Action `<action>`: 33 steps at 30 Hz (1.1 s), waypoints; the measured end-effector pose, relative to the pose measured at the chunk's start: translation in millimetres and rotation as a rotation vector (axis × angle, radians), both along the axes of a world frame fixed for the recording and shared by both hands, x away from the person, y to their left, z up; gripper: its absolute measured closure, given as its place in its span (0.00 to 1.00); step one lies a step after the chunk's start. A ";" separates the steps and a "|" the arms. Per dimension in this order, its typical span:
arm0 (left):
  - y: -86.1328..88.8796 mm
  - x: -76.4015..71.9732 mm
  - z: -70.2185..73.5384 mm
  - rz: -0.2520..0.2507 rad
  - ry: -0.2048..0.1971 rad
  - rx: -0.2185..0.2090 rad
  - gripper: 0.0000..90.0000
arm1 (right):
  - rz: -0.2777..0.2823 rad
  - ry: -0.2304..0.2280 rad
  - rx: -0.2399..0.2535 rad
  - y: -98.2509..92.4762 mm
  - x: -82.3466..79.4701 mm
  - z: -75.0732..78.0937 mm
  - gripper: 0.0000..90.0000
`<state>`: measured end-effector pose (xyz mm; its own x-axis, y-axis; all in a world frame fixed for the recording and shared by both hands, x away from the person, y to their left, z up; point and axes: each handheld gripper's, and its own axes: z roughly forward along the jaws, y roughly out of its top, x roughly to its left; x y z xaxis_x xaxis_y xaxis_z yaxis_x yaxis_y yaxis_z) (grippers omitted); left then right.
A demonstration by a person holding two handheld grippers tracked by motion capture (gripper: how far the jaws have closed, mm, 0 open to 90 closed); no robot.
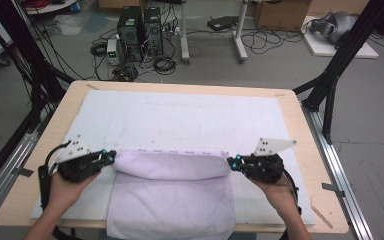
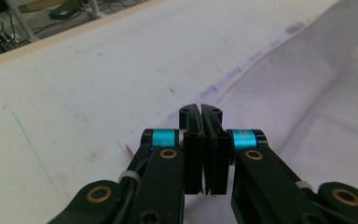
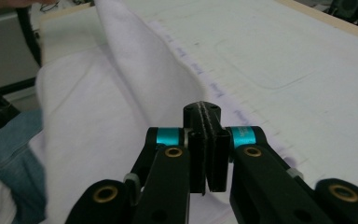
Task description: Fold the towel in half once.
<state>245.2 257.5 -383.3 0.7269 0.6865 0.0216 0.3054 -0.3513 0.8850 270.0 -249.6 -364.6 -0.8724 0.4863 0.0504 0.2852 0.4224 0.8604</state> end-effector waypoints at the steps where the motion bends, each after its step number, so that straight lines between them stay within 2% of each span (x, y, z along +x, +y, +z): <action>1: 1.4 -10.8 -1.8 -0.012 0.007 0.008 0.97 | 0.007 -0.001 -0.018 -0.7 -10.5 -0.1 0.99; 2: 2.5 -20.9 -3.5 -0.024 0.011 0.018 0.97 | 0.021 -0.001 -0.024 -2.1 -20.3 -0.6 0.99; 4: 4.8 -36.5 -8.1 -0.060 0.039 0.010 0.96 | 0.053 0.011 -0.031 -5.2 -37.0 -2.9 0.99; 5: 5.7 -41.2 -10.2 -0.079 0.060 0.011 0.90 | 0.059 0.012 -0.045 -6.8 -41.8 -4.2 0.99; 6: 6.0 -44.3 -12.0 -0.087 0.067 0.014 0.81 | 0.062 0.019 -0.058 -7.7 -42.8 -5.8 0.95; 7: 6.4 -45.5 -13.1 -0.103 0.067 0.022 0.77 | 0.052 0.031 -0.078 -7.5 -41.3 -6.6 0.90; 8: 6.2 -44.5 -14.0 -0.103 0.065 0.032 0.74 | 0.029 0.020 -0.094 -7.1 -36.5 -7.5 0.82; 9: 5.8 -41.4 -14.8 -0.094 0.069 0.035 0.73 | 0.013 0.035 -0.081 -6.6 -28.6 -8.5 0.80; 10: 5.2 -37.0 -15.6 -0.084 0.069 0.038 0.72 | 0.021 0.062 -0.059 -5.6 -18.4 -9.8 0.79; 12: 4.1 -24.7 -18.1 -0.073 0.067 0.040 0.72 | 0.013 0.076 -0.073 1.0 2.9 -15.5 0.72; 13: 3.1 -18.1 -20.2 -0.065 0.071 0.037 0.71 | 0.013 0.111 -0.080 5.7 14.2 -20.1 0.68; 15: 0.4 -4.9 -25.2 -0.055 0.083 0.040 0.69 | -0.013 0.144 -0.111 15.3 32.9 -29.9 0.63; 16: -1.6 0.9 -28.2 -0.048 0.088 0.047 0.68 | -0.016 0.168 -0.105 19.6 41.2 -34.9 0.60; 18: -6.4 11.0 -33.0 -0.036 0.086 0.059 0.67 | -0.031 0.213 -0.133 28.5 52.9 -42.9 0.54; 20: -10.7 19.5 -36.2 -0.032 0.092 0.067 0.66 | -0.025 0.264 -0.140 34.5 60.7 -50.1 0.52; 21: -13.0 22.6 -37.6 -0.023 0.092 0.069 0.66 | -0.025 0.271 -0.153 37.0 62.2 -52.6 0.52; 22: -14.6 25.3 -38.5 -0.019 0.101 0.066 0.66 | -0.011 0.282 -0.164 39.0 62.8 -54.4 0.60; 23: -15.8 27.2 -38.8 -0.020 0.109 0.061 0.65 | 0.021 0.291 -0.177 40.3 62.0 -55.2 0.75; 25: -17.2 27.4 -37.8 -0.025 0.104 0.063 0.64 | 0.080 0.250 -0.205 41.4 53.0 -51.5 0.96; 27: -16.7 24.6 -34.5 -0.028 0.096 0.052 0.64 | 0.125 0.210 -0.169 37.4 41.6 -43.8 0.97; 30: -14.2 17.4 -29.2 -0.027 0.080 0.047 0.64 | 0.215 0.174 -0.103 23.8 18.1 -33.5 0.95; 32: -12.6 14.4 -27.4 -0.026 0.072 0.061 0.64 | 0.245 0.174 -0.092 13.4 6.3 -31.8 0.86; 33: -11.1 13.9 -26.5 -0.020 0.071 0.064 0.63 | 0.241 0.171 -0.091 7.9 3.2 -31.8 0.81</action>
